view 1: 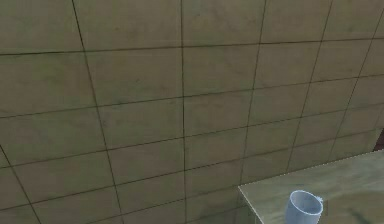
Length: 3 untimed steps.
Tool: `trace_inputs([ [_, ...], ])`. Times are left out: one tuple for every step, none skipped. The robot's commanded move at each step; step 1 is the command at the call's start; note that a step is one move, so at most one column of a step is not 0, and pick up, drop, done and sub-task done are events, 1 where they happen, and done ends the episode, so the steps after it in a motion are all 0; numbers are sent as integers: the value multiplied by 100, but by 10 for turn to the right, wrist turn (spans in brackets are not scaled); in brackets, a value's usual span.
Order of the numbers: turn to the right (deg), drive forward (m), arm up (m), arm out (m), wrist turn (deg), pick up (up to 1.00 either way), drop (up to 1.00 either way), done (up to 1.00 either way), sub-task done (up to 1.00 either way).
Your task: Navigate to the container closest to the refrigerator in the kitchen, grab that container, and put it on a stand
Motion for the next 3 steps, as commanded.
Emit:
trace_inputs([
  [0, 0, 0, 0, 0, 100, 0, 0, 0],
  [0, 0, 10, 0, 0, 0, 0, 0, 0],
  [0, 0, 14, 0, 0, 0, 0, 0, 0],
])
